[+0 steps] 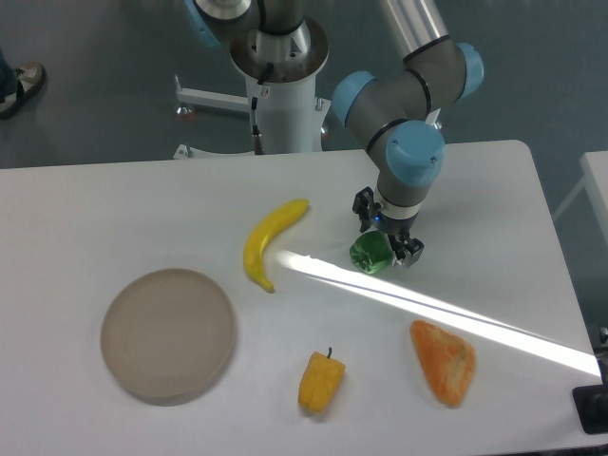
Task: Pick up the green pepper from the table
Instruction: 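Lower the open gripper around the green bell pepper, then close the gripper on the green bell pepper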
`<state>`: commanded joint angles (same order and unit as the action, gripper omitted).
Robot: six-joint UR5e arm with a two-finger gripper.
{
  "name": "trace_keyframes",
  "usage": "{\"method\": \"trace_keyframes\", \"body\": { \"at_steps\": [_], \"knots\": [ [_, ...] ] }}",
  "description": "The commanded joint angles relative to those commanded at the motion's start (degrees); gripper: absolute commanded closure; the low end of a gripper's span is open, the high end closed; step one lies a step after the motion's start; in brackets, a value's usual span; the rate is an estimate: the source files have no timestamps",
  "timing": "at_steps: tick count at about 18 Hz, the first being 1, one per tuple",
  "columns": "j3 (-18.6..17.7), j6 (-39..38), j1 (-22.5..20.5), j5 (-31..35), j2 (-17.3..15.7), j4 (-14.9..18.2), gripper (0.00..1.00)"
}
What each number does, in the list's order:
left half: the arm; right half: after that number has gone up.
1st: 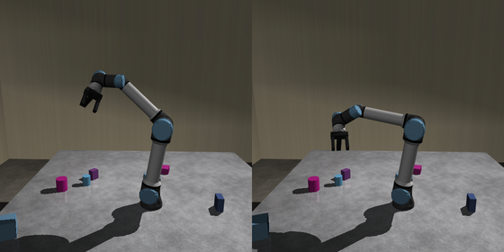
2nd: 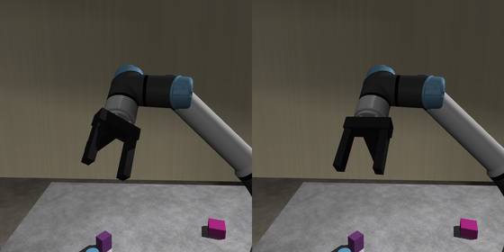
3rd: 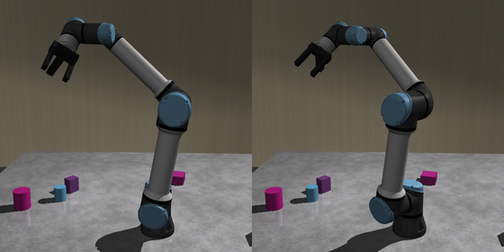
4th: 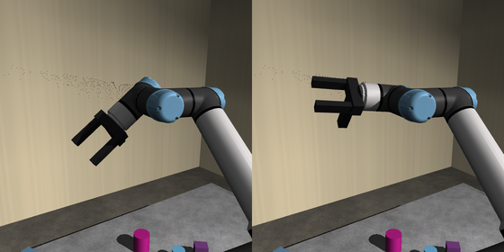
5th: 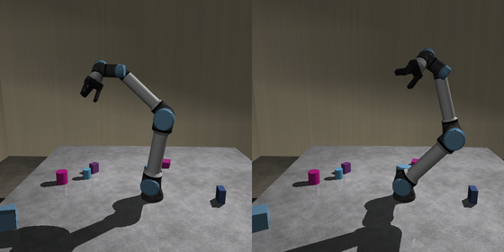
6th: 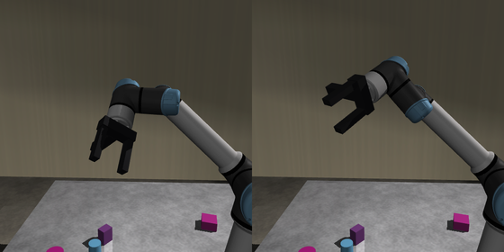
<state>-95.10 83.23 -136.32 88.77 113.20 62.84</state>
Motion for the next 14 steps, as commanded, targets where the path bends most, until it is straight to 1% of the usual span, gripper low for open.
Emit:
{"method": "trace_keyframes", "body": {
  "at_steps": [14],
  "knots": [
    [1.14,0.00,0.09,0.09,0.00,0.17,0.71]
  ]
}}
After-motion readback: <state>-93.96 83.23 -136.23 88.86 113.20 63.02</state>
